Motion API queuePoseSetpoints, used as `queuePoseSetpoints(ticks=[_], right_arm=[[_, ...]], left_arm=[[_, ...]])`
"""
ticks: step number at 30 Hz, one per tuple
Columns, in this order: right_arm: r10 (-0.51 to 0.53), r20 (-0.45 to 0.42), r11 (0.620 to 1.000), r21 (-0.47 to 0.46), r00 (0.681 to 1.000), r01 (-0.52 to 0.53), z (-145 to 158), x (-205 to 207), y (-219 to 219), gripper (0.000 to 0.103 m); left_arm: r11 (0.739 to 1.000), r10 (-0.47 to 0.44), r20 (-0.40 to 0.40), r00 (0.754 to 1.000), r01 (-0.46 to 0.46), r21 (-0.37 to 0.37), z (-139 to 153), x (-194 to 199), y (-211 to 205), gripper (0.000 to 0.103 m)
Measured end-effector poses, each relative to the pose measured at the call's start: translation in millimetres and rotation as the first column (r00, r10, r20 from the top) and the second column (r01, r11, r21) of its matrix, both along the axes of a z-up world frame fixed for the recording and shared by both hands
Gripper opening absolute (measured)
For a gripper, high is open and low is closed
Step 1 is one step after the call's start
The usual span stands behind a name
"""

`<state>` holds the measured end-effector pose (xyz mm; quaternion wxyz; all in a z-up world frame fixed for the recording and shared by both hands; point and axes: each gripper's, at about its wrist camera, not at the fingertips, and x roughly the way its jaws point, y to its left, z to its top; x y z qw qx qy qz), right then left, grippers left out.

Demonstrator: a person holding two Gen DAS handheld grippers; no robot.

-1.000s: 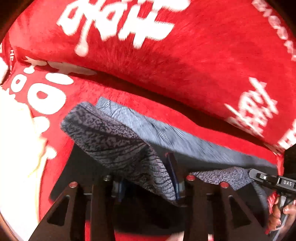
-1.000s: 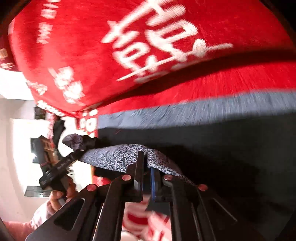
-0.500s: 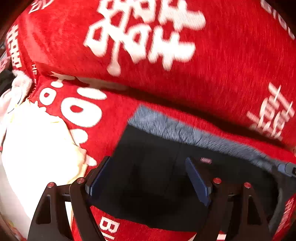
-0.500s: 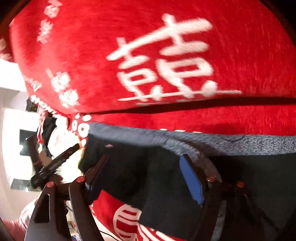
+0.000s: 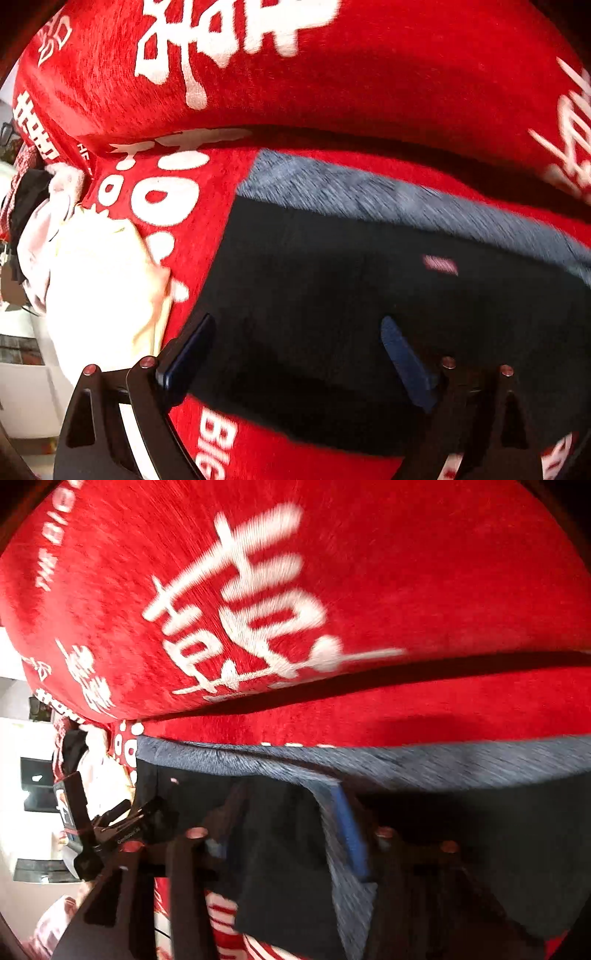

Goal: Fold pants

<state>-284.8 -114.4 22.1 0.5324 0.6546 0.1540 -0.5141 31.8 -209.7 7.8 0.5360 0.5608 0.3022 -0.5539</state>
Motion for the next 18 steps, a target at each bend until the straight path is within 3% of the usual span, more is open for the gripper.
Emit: queuePoseSetpoints(ticks=[10,18], right_arm=[[-0.061,-0.062,0.997,0.034,0.996,0.063,39,-8,112,0.067],[-0.141,-0.129,0.988,0.051,0.982,0.149,56,-1,214,0.068]], left_arm=[[0.994,-0.089,-0.040,0.995,0.091,0.054,10,-37,72,0.092],[0.972,-0.216,-0.097,0.972,0.223,0.071,22,-56,147,0.092]])
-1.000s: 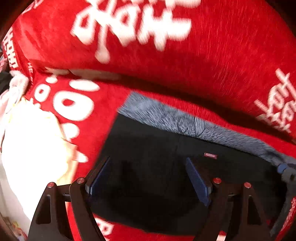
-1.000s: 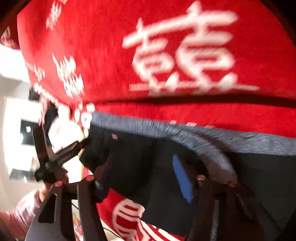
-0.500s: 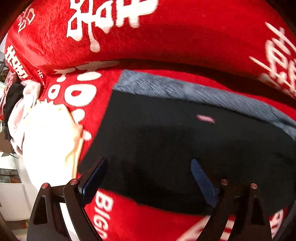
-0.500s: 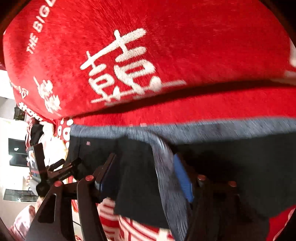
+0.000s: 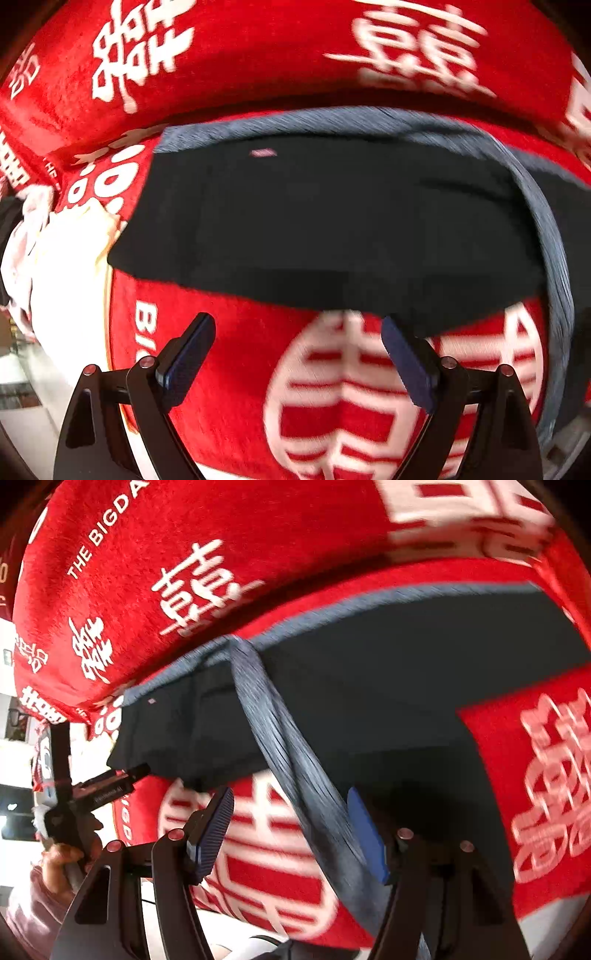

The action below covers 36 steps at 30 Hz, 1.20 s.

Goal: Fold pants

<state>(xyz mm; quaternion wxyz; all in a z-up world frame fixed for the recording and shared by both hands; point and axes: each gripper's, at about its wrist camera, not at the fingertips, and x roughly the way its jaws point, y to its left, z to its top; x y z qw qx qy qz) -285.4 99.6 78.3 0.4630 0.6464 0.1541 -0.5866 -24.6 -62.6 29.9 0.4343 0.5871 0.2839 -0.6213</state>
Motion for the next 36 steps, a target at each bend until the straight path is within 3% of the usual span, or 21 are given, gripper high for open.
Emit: queuePoseSetpoints(ticks=[4,12,18,25,26,28,29,31,32,33,34,36], right_arm=[[-0.015,-0.045,0.999,0.038,0.999,0.017,-4,10,60,0.068],[-0.104,-0.103,0.984,0.135,0.989,0.117,-21,14,159,0.068],[-0.242,0.034,0.953,0.198,0.970,0.231,-59,2,217,0.068],[-0.320,0.261,0.947,0.099,0.911,0.305,-90,-11,235,0.068],[-0.327,0.287,0.945,0.092,0.900,0.314,-94,-10,234,0.064],[-0.350,0.358,0.936,0.091,0.866,0.340,-102,-10,231,0.045],[-0.366,0.387,0.929,0.102,0.846,0.355,-106,-11,231,0.019],[-0.377,0.420,0.923,0.097,0.825,0.372,-102,-16,231,0.013],[-0.366,0.416,0.927,0.084,0.832,0.366,-95,-18,228,0.012],[-0.336,0.401,0.937,0.053,0.852,0.344,-81,-23,224,0.011],[-0.315,0.393,0.944,0.033,0.864,0.329,-71,-26,221,0.011],[-0.271,0.374,0.953,-0.025,0.887,0.301,-43,-42,211,0.011]], left_arm=[[0.996,-0.094,-0.034,0.995,0.094,-0.009,12,-5,43,0.092],[0.965,-0.238,-0.136,0.962,0.251,0.082,4,-38,103,0.092],[0.931,-0.276,-0.260,0.925,0.324,0.165,-15,-95,133,0.092],[0.896,-0.303,-0.299,0.905,0.377,0.234,-42,-136,156,0.092],[0.899,-0.313,-0.284,0.906,0.379,0.221,-44,-139,159,0.092],[0.898,-0.339,-0.270,0.901,0.395,0.193,-43,-142,165,0.092],[0.897,-0.342,-0.270,0.900,0.398,0.193,-42,-143,166,0.090],[0.897,-0.341,-0.276,0.898,0.399,0.190,-38,-145,165,0.065],[0.893,-0.341,-0.290,0.894,0.404,0.198,-35,-147,164,0.054],[0.886,-0.328,-0.317,0.890,0.406,0.224,-31,-150,162,0.031],[0.883,-0.309,-0.331,0.892,0.398,0.250,-29,-152,159,0.024],[0.895,-0.275,-0.353,0.894,0.373,0.246,-14,-160,153,0.024]])
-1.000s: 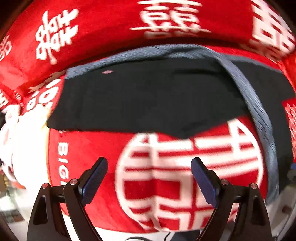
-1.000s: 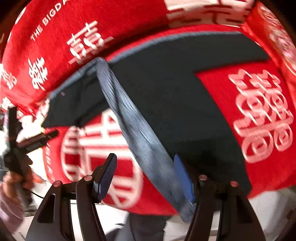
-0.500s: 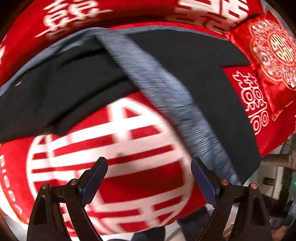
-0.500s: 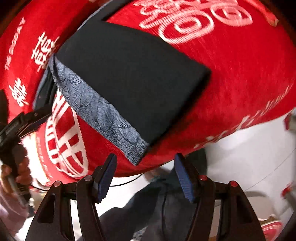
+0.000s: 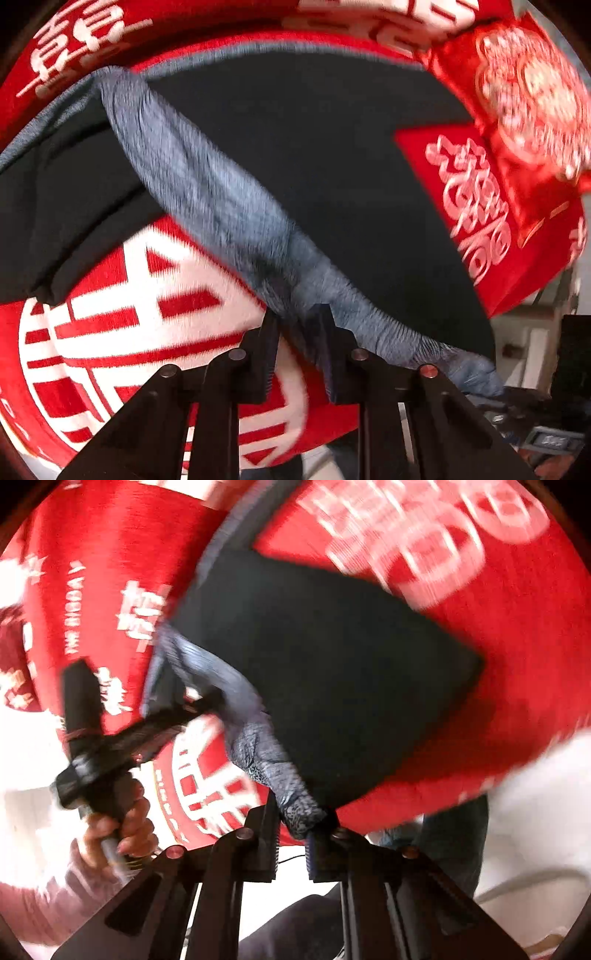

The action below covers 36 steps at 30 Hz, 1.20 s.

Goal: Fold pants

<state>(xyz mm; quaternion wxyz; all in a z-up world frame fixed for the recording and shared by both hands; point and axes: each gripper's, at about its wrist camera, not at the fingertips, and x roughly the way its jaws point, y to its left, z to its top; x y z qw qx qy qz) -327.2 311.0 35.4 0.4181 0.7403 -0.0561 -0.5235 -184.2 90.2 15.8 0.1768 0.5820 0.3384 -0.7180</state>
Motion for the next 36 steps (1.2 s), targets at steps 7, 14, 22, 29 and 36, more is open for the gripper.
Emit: queuePoseSetpoints(ticks=[7,14,22,29,36], right_arm=[[0.000,-0.195,0.989,-0.142,0.981,-0.028,86,-114,-61,0.011],[0.054,-0.372,0.990,-0.100,0.927,-0.097,99,-239,-158,0.011],[0.245,-0.457,0.967,0.176,0.855,-0.183,45,-280,-206,0.066],[0.132,-0.312,0.987,0.126,0.941,-0.096,18,-263,-140,0.053],[-0.095,-0.108,0.993,0.056,0.990,0.101,-30,-279,-134,0.042]], left_arm=[[0.982,0.067,-0.111,0.992,-0.085,-0.169,71,-53,-46,0.026],[0.924,0.162,-0.117,0.980,-0.193,-0.330,90,-75,-100,0.086],[0.925,0.268,0.168,0.949,-0.205,-0.319,-11,-79,-129,0.086],[0.921,0.322,0.188,0.928,-0.260,-0.291,-33,-66,-123,0.086],[0.926,0.303,0.197,0.932,-0.238,-0.294,-34,-67,-121,0.086]])
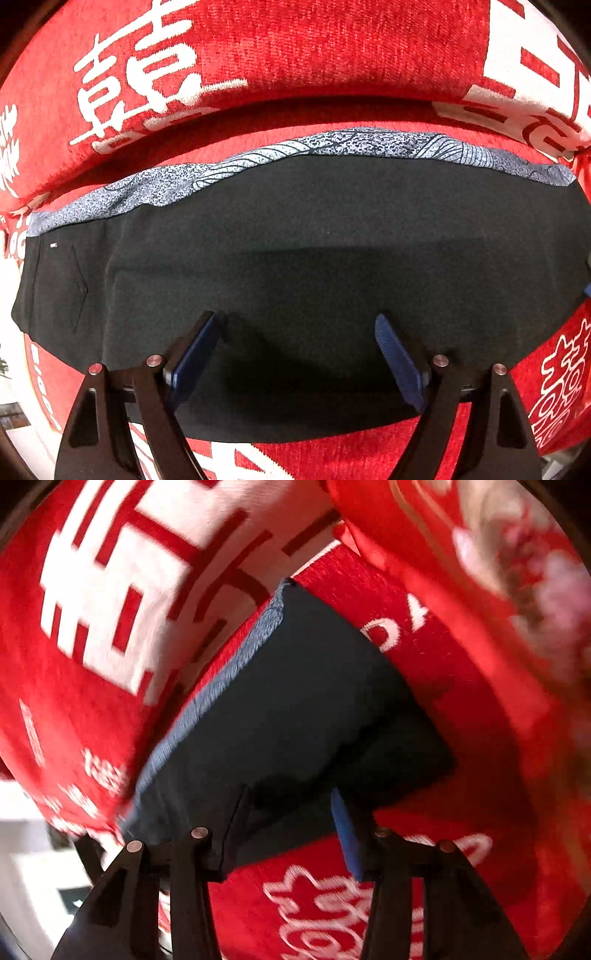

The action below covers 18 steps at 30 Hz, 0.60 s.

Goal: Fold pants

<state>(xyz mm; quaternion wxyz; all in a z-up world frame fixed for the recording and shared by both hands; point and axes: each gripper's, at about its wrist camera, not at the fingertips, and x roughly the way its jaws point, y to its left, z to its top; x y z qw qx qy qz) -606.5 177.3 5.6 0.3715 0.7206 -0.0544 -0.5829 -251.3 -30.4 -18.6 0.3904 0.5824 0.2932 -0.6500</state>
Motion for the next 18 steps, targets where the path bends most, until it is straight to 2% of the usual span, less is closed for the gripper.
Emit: queuePoseSetpoints(ticks=[1,2,5,7,10,12,13,14,15,18], right_arm=[[-0.003,-0.004,1.000,-0.005,1.000,0.003,1,-2,-3,0.012],[0.005,-0.009,1.000,0.000,1.000,-0.005,3,-1,-7,0.008],[0.056,-0.046,0.997,-0.052,0.997,-0.059,32,9,-2,0.008],[0.104,-0.066,0.994,-0.008,0.992,-0.105,34,16,7,0.008],[0.160,-0.024,0.983,0.091,0.987,-0.157,0,16,12,0.015],[0.134,0.012,0.989,0.054,0.991,-0.135,-1,8,15,0.017],[0.144,-0.006,0.986,0.087,0.990,-0.143,7,6,16,0.031],[0.157,-0.060,0.979,0.139,0.986,-0.148,18,7,18,0.049],[0.161,-0.095,0.978,0.147,0.982,-0.146,28,7,21,0.049],[0.189,-0.202,0.981,0.084,0.961,-0.175,67,10,20,0.049]], left_arm=[[1.000,-0.004,0.007,1.000,0.004,0.005,1,-3,2,0.086],[1.000,-0.006,0.015,1.000,0.006,0.010,3,-5,2,0.086],[0.999,-0.035,-0.010,0.999,0.035,-0.017,25,-2,3,0.086],[0.997,-0.061,0.000,0.998,0.061,-0.037,31,0,5,0.086],[0.999,-0.051,0.058,0.997,0.051,-0.001,14,3,1,0.086],[1.000,-0.025,0.071,0.997,0.024,0.009,12,6,-2,0.086],[1.000,-0.015,0.053,0.998,0.015,0.002,16,8,-4,0.086],[1.000,-0.008,0.040,0.999,0.008,-0.008,20,9,-5,0.086],[1.000,-0.007,0.034,0.999,0.007,-0.019,25,7,-7,0.086],[0.998,-0.011,0.022,1.000,0.013,-0.064,35,0,-17,0.086]])
